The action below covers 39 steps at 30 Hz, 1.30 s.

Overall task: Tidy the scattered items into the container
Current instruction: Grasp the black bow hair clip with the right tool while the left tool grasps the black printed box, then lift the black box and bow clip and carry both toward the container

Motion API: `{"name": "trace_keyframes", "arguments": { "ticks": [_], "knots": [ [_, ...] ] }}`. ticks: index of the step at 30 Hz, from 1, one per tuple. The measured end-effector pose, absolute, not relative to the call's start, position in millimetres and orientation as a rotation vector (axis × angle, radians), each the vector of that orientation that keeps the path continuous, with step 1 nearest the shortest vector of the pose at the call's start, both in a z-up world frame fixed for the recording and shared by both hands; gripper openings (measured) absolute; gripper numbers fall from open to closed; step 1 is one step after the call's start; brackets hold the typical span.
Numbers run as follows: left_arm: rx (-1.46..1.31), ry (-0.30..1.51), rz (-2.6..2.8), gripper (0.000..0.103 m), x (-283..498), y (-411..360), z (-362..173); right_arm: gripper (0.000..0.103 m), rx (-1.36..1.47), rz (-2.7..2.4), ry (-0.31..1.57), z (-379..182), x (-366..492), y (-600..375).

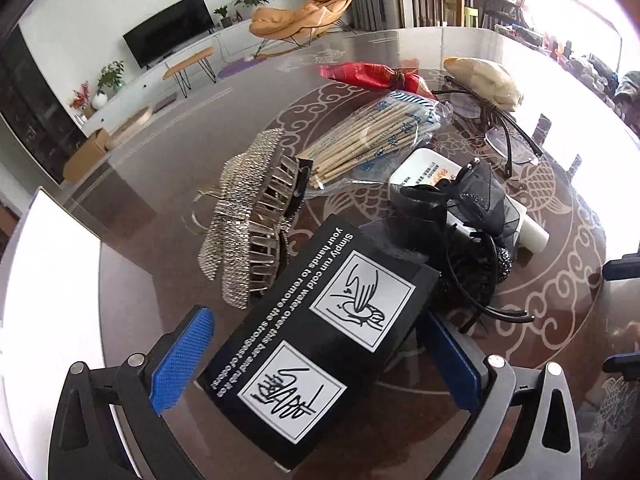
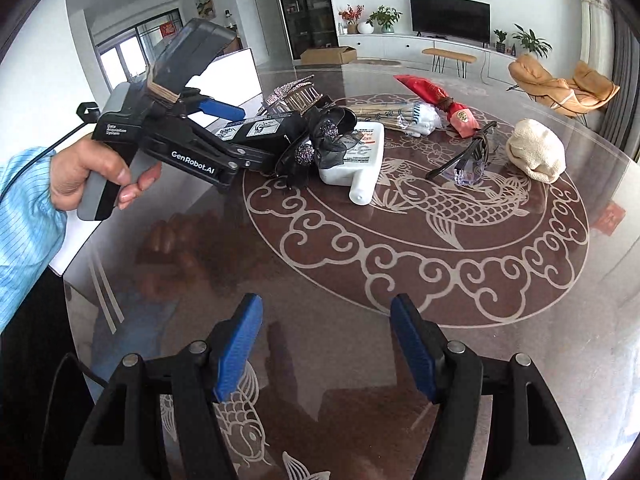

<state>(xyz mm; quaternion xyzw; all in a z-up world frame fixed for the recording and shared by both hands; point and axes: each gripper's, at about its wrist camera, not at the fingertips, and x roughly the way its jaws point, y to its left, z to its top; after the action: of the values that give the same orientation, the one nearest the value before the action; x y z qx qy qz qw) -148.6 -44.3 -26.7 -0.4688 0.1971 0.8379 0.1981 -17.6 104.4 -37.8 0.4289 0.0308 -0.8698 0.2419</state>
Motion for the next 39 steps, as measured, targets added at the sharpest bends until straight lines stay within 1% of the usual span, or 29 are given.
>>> {"name": "trace_keyframes", "arguments": {
  "ticks": [1,2,3,5,6,11,14,16,19,20,23,25,26,28,29,30,31,32,35,36,39],
  "knots": [
    [-1.304,0.546,2.344,0.1,-146.5,-43.8,-24.5,0.068,1.171,-2.373,0.066,-37.8,-18.3,106.3],
    [-1.294,0.55,2.351,0.086,-142.9,-42.6,-22.4,0.068,1.169,-2.367,0.045,-37.7,-18.9,108.3],
    [-1.293,0.548,2.361,0.078,-138.3,-42.2,-20.2,0.068,1.166,-2.359,0.022,-37.7,-19.5,110.8],
    [-1.305,0.494,2.376,0.069,-126.5,-43.6,-15.8,0.068,1.162,-2.342,-0.03,-37.9,-21.1,116.3],
    [-1.322,0.468,2.389,0.067,-119.4,-44.7,-14.4,0.068,1.159,-2.333,-0.057,-38.2,-21.9,118.8],
    [-1.388,0.347,2.536,0.064,-73.4,-56.5,-17.0,0.068,1.148,-2.296,-0.157,-38.4,-25.4,128.0],
    [-1.407,0.241,2.704,0.064,-47.3,-76.5,-20.5,0.068,1.152,-2.315,-0.119,-37.0,-23.7,122.9],
    [-1.388,0.247,2.797,0.064,-35.9,-82.6,-23.7,0.068,1.147,-2.375,-0.045,-34.7,-22.8,113.5],
    [-1.345,0.303,2.854,0.066,-29.3,-83.4,-30.5,0.068,1.035,-2.405,-0.003,-19.5,-30.9,94.1],
    [-1.35,0.316,2.863,0.07,-30.1,-84.2,-33.3,0.068,1.008,-2.424,0.013,-14.4,-39.0,85.4],
    [-1.355,0.33,2.909,0.092,-38.7,-86.1,-34.8,0.068,1.029,-2.468,0.072,-11.9,-77.2,54.5],
    [-1.384,0.307,2.905,0.095,-46.7,-88.6,-36.9,0.068,1.063,-2.494,0.148,-18.2,-101.2,32.8],
    [-1.397,0.267,2.894,0.098,-50.6,-92.3,-37.0,0.068,1.073,-2.509,0.196,-21.7,-110.1,22.3],
    [-1.423,0.161,2.856,0.098,-56.7,-101.5,-39.3,0.067,1.096,-2.524,0.286,-28.7,-123.1,5.7],
    [-1.422,0.098,2.832,0.095,-57.7,-106.7,-40.9,0.065,1.105,-2.529,0.317,-30.7,-126.7,1.2],
    [-1.405,0.029,2.811,0.08,-57.0,-111.5,-41.7,0.045,1.095,-2.539,0.331,-30.0,-126.9,-0.1],
    [-1.383,-0.002,2.81,0.073,-54.8,-114.1,-40.9,0.045,1.08,-2.547,0.339,-27.8,-125.0,0.2],
    [-1.375,0.011,2.819,0.058,-52.9,-114.1,-40.3,0.045,1.075,-2.55,0.345,-26.0,-122.1,1.9],
    [-1.348,-0.088,2.771,0.058,-45.6,-116.9,-39.7,0.045,1.085,-2.517,0.303,-20.2,-103.5,17.6],
    [-1.348,-0.096,2.755,0.058,-42.2,-114.5,-38.9,0.045,1.096,-2.493,0.273,-17.5,-93.8,26.3],
    [-1.354,-0.036,2.741,0.058,-28.4,-99.1,-39.2,0.046,1.142,-2.419,0.205,-13.6,-57.5,60.2]
  ]
}}
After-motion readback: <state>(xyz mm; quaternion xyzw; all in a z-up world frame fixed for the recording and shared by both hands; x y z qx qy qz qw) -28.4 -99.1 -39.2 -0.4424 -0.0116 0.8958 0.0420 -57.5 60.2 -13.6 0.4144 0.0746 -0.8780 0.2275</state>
